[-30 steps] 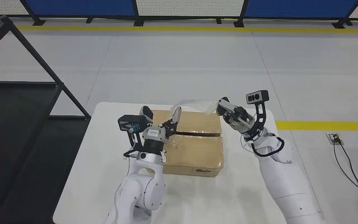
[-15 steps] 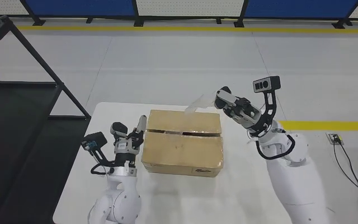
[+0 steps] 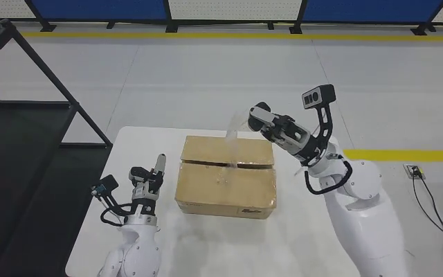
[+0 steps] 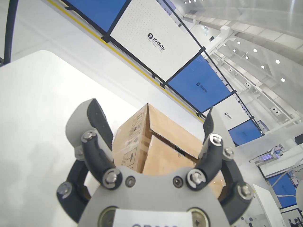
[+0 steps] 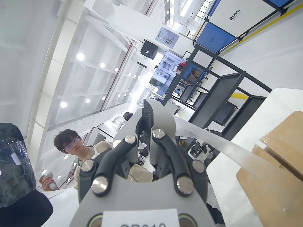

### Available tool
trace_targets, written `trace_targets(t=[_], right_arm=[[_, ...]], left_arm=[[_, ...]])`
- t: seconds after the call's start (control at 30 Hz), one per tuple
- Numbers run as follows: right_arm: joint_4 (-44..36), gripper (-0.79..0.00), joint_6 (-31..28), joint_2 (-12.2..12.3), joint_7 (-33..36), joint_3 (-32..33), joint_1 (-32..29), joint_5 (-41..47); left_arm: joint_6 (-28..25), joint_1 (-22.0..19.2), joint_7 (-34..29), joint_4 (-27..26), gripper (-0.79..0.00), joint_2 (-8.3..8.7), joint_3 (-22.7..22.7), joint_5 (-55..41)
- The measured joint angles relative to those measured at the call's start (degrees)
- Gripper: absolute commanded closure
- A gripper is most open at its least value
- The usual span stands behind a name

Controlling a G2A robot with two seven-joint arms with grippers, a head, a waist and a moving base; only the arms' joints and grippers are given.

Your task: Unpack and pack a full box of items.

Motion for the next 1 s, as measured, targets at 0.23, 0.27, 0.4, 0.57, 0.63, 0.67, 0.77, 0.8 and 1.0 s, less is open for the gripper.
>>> trace_targets(t=[0.23, 0.27, 0.4, 0.57, 0.63, 0.67, 0.77, 0.8, 1.0], right_arm=[[-1.73, 0.0, 0.21, -0.11, -1.9, -0.24, -0.77, 0.81], [-2.54, 0.0, 0.38, -0.17, -2.95, -0.34, -0.85, 1.09], [-5.97, 0.0, 1.45, -0.55, -8.11, -0.95, -0.81, 3.03], [-10.31, 0.0, 3.62, -1.04, -14.47, -2.01, -0.68, 4.77], [-11.82, 0.0, 4.12, -1.23, -16.68, -2.43, -0.62, 5.14], [-12.41, 0.0, 4.19, -1.31, -17.56, -2.61, -0.61, 5.32], [-14.18, 0.0, 4.02, -1.57, -20.36, -3.02, -0.42, 5.45], [-14.63, 0.0, 3.96, -1.65, -21.24, -3.13, -0.33, 5.36], [-16.73, 0.0, 4.91, -2.1, -25.46, -3.81, 0.77, 5.38]], left_arm=[[-1.33, 0.35, -0.35, -0.64, -0.785, 0.11, 0.32, 0.49], [-1.89, 0.47, -0.16, -0.92, -0.785, 0.14, 0.48, 0.66], [-3.84, 0.69, 0.72, -1.59, -0.785, 0.12, 1.88, 0.14], [-7.47, 0.28, 1.15, -0.85, -0.785, 0.08, 4.4, -0.86], [-8.91, -0.18, 1.3, -0.19, -0.785, 0.03, 5.74, -1.14], [-9.48, -0.38, 1.46, 0.15, -0.785, -0.02, 6.35, -1.58], [-11.0, -1.32, 1.85, 1.58, -0.785, -0.21, 8.1, -3.8], [-11.34, -1.62, 1.79, 2.1, -0.785, -0.28, 8.53, -4.79], [-13.85, -3.27, 1.44, 5.38, -0.785, -0.5, 10.76, -8.11]])
